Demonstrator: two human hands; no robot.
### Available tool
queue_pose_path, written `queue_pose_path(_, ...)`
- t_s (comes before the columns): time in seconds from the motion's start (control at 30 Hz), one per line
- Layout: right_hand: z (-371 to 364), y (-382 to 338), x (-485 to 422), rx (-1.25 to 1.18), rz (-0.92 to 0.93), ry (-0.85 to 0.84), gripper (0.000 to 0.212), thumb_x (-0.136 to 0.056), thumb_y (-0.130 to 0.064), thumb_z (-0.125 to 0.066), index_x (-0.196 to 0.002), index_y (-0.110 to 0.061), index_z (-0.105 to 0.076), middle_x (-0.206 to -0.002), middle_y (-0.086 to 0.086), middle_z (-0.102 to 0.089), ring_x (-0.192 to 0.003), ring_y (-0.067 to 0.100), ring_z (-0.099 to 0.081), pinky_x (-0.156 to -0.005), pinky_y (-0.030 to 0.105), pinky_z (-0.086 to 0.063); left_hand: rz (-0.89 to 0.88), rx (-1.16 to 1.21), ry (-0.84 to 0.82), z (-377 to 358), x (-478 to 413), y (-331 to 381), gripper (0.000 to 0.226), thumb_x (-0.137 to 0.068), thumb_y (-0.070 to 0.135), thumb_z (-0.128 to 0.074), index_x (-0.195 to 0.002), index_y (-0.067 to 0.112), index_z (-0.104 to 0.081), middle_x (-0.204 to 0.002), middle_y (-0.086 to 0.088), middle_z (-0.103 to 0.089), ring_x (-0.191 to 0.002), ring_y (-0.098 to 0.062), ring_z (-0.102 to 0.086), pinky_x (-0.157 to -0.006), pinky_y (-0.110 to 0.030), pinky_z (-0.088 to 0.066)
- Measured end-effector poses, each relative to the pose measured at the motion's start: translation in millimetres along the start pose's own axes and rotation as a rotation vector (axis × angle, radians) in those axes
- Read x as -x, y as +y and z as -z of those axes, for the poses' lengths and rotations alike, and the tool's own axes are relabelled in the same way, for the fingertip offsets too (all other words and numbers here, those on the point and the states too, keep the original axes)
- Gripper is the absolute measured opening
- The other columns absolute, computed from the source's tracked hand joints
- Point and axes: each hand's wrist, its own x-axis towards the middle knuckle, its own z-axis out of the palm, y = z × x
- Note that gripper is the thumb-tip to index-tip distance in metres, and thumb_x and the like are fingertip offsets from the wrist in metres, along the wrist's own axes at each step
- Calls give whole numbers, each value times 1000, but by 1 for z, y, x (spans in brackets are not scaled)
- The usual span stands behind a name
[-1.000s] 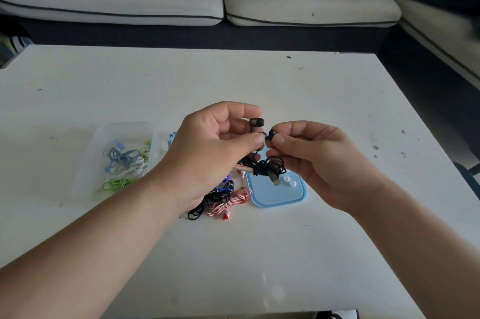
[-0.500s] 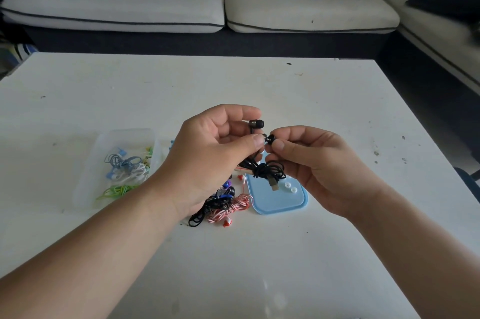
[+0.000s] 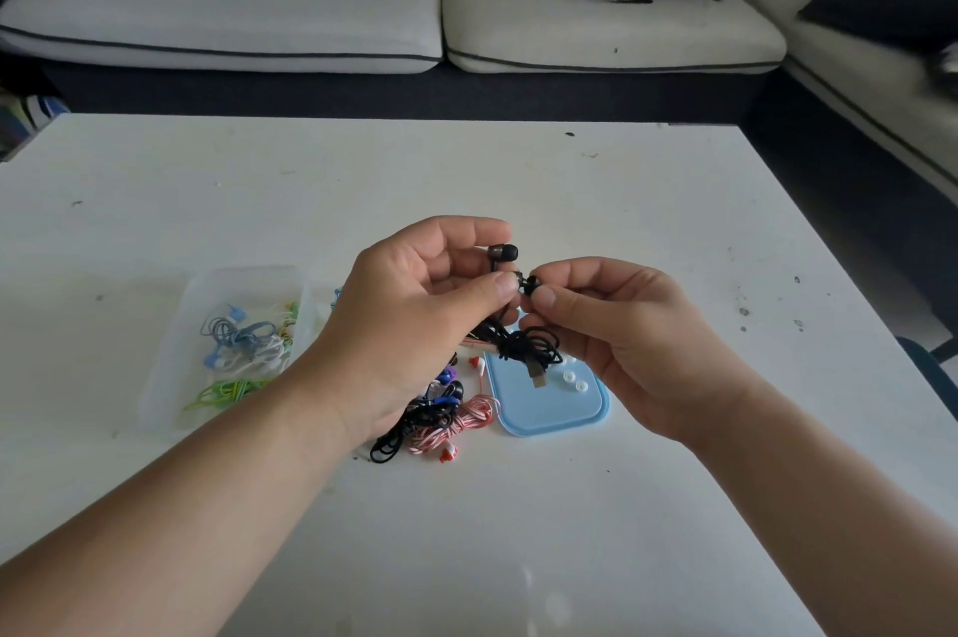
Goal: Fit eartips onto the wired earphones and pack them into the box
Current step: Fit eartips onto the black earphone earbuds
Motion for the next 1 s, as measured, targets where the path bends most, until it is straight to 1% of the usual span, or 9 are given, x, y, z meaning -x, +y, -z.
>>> queue_pose_path(0.07,0,-2,1,-15,2,-8,23,-77,-4,-70,-98,5,-70,-90,22,-74,-81,28,-74,-77,31,-61,5,12,9,0,-1,0,33,-90,-6,-71,-114,16,-74,-99,-10,-78,-83,-23,-76,-79,-28,-60)
queue_pose_path(0.23,1,-4,1,-47,-6,-42,17,-80,-5,-65,-95,2,-69,-86,20,-75,-75,23,-75,-70,28,-61,34,32,-4,0,0,1,33,-92,-6,-69,-116,16,-73,-96,-11,-77,-80,-23,-75,-80,-32,-60)
queue_pose_path(0.27,1,-4,0,-45,-15,-46,17,-80,-5,-66,-95,1,-69,-87,20,-75,-76,24,-75,-71,28,-61,46,42,-12,-1,0,1,33,-92,-6,-69,-116,15,-73,-95,-10,-77,-79,-23,-74,-79,-33,-60)
queue_pose_path(0.33,2,-3,-1,-47,-32,-62,17,-79,-6,-68,-95,-4,-73,-91,21,-74,-81,27,-72,-78,32,-63,68,65,-27,0,1,2,32,-92,-5,-69,-116,15,-73,-92,-10,-76,-78,-23,-73,-78,-33,-59)
queue_pose_path(0.43,3,-2,0,-37,-25,-109,17,-80,-5,-67,-92,-8,-79,-92,22,-75,-88,33,-69,-87,37,-60,102,111,-48,0,2,5,32,-91,-5,-68,-117,13,-73,-90,-10,-76,-76,-22,-73,-73,-28,-58)
queue_pose_path(0.57,2,-4,1,-4,10,-148,16,-80,-4,-66,-88,-6,-80,-89,21,-75,-85,31,-71,-85,37,-61,161,179,-70,-1,4,10,31,-89,-4,-68,-117,10,-72,-85,-10,-74,-70,-18,-71,-67,-24,-58)
queue_pose_path(0.7,3,-5,0,-2,34,-138,17,-79,-3,-66,-86,-7,-81,-87,19,-75,-82,30,-71,-80,35,-62,222,266,-84,-2,5,11,37,-76,7,-72,-113,13,-74,-83,-11,-74,-73,-17,-72,-69,-29,-62)
queue_pose_path(0.8,2,-6,0,4,61,-143,17,-79,-3,-66,-84,-9,-81,-85,17,-76,-79,27,-72,-76,32,-61,267,310,-84,-2,5,12,37,-73,9,-72,-109,15,-75,-85,-13,-73,-75,-19,-73,-69,-31,-63)
queue_pose_path(1.0,2,-4,0,4,74,-165,17,-81,-4,-64,-82,-10,-80,-82,17,-74,-76,26,-70,-74,32,-61,281,277,-115,0,5,15,37,-72,9,-72,-108,14,-73,-80,-7,-74,-72,-15,-73,-66,-27,-60)
